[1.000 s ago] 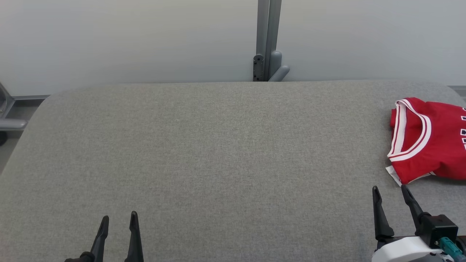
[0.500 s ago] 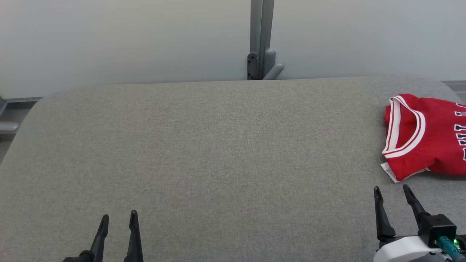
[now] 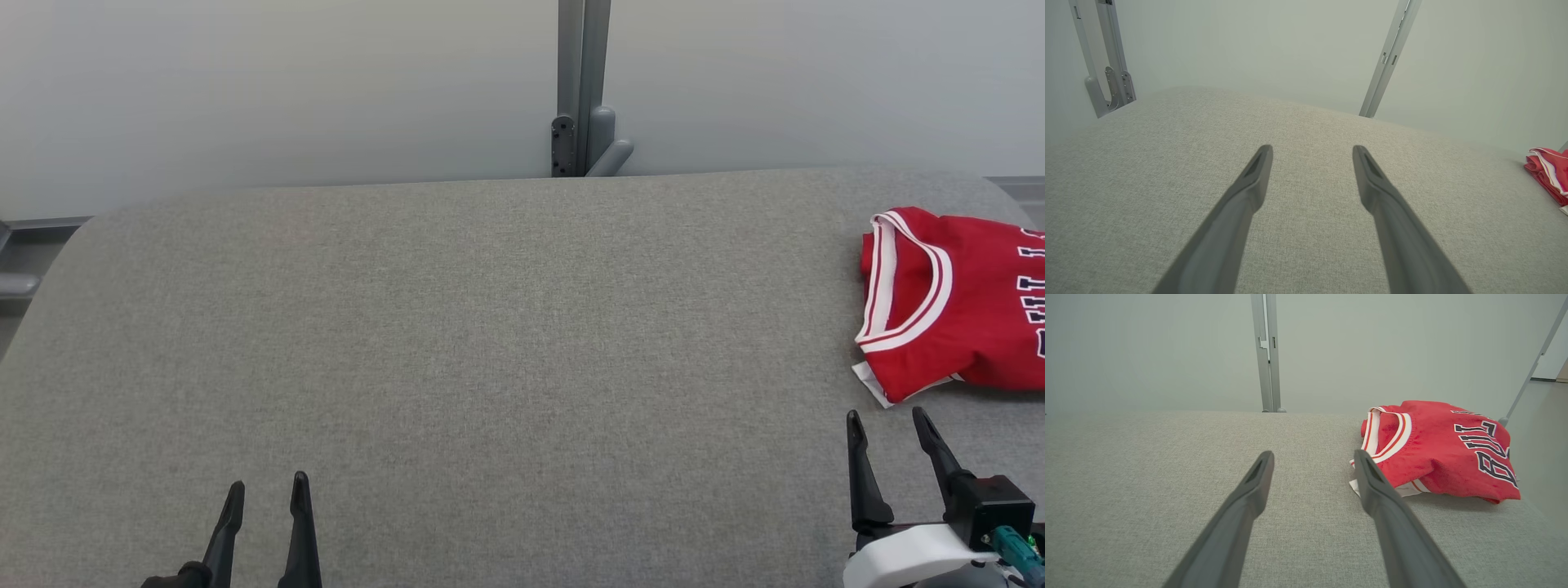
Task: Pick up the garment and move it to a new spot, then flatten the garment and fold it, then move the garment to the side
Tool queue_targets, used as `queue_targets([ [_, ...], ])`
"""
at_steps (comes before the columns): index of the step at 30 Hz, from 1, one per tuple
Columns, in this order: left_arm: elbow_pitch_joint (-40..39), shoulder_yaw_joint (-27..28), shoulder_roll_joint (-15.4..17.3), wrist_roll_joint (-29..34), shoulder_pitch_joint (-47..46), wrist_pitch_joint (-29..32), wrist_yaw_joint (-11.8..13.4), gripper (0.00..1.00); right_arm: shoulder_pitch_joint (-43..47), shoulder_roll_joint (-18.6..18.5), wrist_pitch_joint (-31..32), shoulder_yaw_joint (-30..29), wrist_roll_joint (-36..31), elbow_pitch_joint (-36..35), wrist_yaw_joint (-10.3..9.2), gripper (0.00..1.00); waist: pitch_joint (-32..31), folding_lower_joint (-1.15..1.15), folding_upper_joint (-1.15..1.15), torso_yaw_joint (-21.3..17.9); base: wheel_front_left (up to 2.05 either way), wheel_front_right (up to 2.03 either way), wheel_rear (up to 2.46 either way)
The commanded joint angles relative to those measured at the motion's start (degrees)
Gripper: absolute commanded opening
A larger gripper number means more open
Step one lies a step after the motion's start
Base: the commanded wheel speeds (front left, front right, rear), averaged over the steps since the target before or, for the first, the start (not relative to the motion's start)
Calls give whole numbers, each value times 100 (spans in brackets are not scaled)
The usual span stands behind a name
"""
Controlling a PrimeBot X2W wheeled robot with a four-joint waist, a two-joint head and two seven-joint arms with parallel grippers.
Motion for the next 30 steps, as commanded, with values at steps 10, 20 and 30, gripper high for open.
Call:
queue_targets([
  [10, 19, 2, 9, -11, -89, -14, 2, 100, -62, -10, -13, 34, 12, -38, -11, 100, 27, 0, 21, 20, 0, 0, 0],
  [20, 56, -70, -1, 26, -19, 2, -6, 0, -5, 4, 0, 107, -98, -19, 1, 0, 37, 0, 0, 28, 0, 0, 0],
  [30, 394, -116, -14, -535, -108, 128, -11, 0, -78, 78, 282, -27, 520, 347, 1, 0, 45, 0, 1, 17, 0, 0, 0],
])
